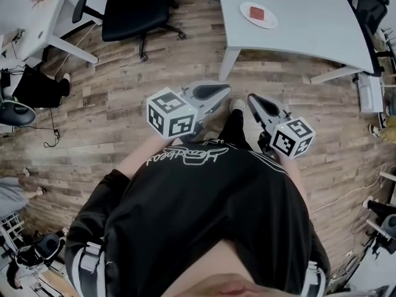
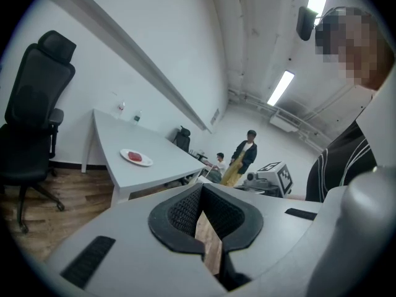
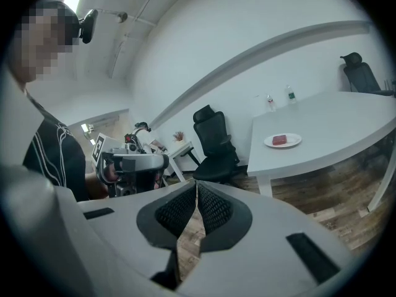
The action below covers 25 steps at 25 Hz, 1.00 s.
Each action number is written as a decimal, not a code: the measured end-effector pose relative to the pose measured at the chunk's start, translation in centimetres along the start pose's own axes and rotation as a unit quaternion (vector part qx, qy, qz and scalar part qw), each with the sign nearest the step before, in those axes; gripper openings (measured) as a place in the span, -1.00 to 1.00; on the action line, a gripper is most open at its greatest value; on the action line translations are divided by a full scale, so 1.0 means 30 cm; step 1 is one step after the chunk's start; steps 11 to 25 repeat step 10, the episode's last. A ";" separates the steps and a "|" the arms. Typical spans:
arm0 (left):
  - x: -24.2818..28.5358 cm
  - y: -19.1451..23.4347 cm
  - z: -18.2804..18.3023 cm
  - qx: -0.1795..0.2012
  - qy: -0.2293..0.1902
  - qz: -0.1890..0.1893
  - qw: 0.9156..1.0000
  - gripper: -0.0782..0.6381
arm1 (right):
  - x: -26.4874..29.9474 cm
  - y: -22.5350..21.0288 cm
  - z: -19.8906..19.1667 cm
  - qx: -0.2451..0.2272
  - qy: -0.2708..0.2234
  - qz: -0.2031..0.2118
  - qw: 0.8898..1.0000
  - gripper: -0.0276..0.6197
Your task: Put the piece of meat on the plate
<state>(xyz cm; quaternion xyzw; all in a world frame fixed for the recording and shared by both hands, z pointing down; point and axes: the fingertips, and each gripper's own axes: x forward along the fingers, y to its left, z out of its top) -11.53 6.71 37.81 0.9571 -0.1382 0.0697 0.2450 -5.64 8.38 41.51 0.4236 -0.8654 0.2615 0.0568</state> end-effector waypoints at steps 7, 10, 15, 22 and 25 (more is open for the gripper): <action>-0.001 0.010 -0.036 -0.014 0.005 0.001 1.000 -0.76 | 0.003 0.005 -0.021 -0.004 0.008 -0.003 1.000 -0.87; 0.000 0.015 -0.041 -0.019 0.005 0.003 1.000 -0.76 | 0.001 0.009 -0.026 -0.005 0.009 -0.004 1.000 -0.87; 0.000 0.015 -0.041 -0.019 0.005 0.003 1.000 -0.76 | 0.001 0.009 -0.026 -0.005 0.009 -0.004 1.000 -0.87; 0.000 0.015 -0.041 -0.019 0.005 0.003 1.000 -0.76 | 0.001 0.009 -0.026 -0.005 0.009 -0.004 1.000 -0.87; 0.000 0.015 -0.041 -0.019 0.005 0.003 1.000 -0.76 | 0.001 0.009 -0.026 -0.005 0.009 -0.004 1.000 -0.87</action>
